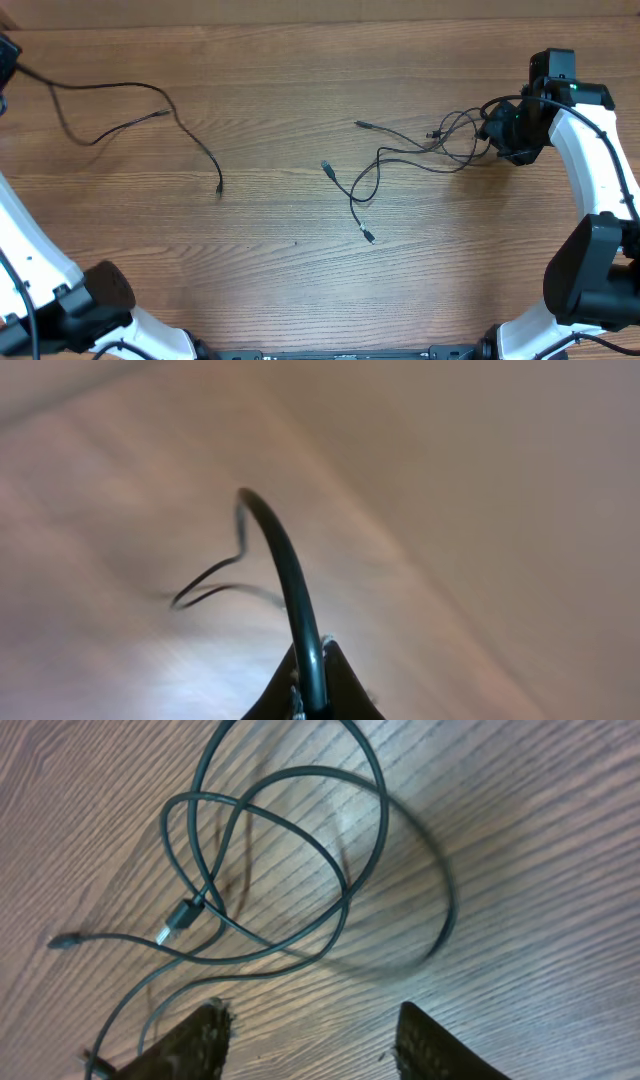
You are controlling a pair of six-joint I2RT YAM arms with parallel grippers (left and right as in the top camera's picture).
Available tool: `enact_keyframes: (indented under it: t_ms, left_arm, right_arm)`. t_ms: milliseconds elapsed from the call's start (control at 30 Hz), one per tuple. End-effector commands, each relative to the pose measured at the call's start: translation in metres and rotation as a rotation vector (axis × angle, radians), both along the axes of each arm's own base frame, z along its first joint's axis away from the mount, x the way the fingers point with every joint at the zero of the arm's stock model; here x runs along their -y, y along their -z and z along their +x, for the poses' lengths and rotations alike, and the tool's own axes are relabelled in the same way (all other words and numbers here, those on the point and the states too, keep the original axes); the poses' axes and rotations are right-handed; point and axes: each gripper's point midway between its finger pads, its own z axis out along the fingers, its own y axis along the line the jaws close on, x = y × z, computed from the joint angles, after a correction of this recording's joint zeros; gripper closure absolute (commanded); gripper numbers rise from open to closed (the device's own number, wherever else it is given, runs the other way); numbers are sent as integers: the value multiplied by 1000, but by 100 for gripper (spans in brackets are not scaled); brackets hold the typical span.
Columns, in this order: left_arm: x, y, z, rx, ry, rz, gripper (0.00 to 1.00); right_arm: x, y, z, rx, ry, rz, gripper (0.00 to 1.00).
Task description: Untangle cables
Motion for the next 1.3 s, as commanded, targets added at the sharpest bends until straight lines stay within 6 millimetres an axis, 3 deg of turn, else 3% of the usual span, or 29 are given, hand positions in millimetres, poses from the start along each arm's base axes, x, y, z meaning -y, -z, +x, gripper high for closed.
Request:
enact_keyframes:
  t_ms: [0, 100, 200, 233, 267, 300, 433, 567, 767, 867, 1067, 1267]
  left_arm:
    - [-57, 41, -25, -233, -257, 136, 96]
    - [-79, 75, -48, -386, -457, 130, 96]
    - [-86, 103, -51, -479, -495, 120, 94]
    - [-87, 111, -49, -501, -492, 113, 81]
    - [-88, 129, -45, -548, -478, 101, 11]
    - [-87, 136, -44, -571, -453, 98, 1]
    - [-78, 151, -37, -597, -382, 48, 0]
    - [-68, 139, -30, -545, -304, 33, 1]
    - [-41, 100, -28, -452, -91, 67, 0]
    - [-47, 73, -37, -412, -123, 150, 0]
    - [-23, 13, 9, -73, 68, 166, 1]
    - [28, -27, 43, 183, 423, 164, 5]
  right_arm:
    - [-3, -2, 1, 9, -9, 3, 46]
    - [-3, -2, 1, 8, -9, 3, 45]
    - [-3, -2, 1, 8, -9, 3, 42]
    - [-2, -2, 1, 9, -9, 3, 33]
    - [-3, -3, 1, 10, -8, 3, 25]
    - [-2, -3, 2, 10, -9, 3, 19]
    - [-2, -6, 3, 19, -9, 3, 14]
    - [-14, -22, 10, 60, -104, 49, 10]
    - [-19, -56, 11, 101, -192, 53, 8]
    - [-20, -71, 10, 118, -205, 46, 7]
    - [-21, -75, 8, 125, -209, 47, 7]
    - [-21, -75, 7, 122, -210, 51, 7]
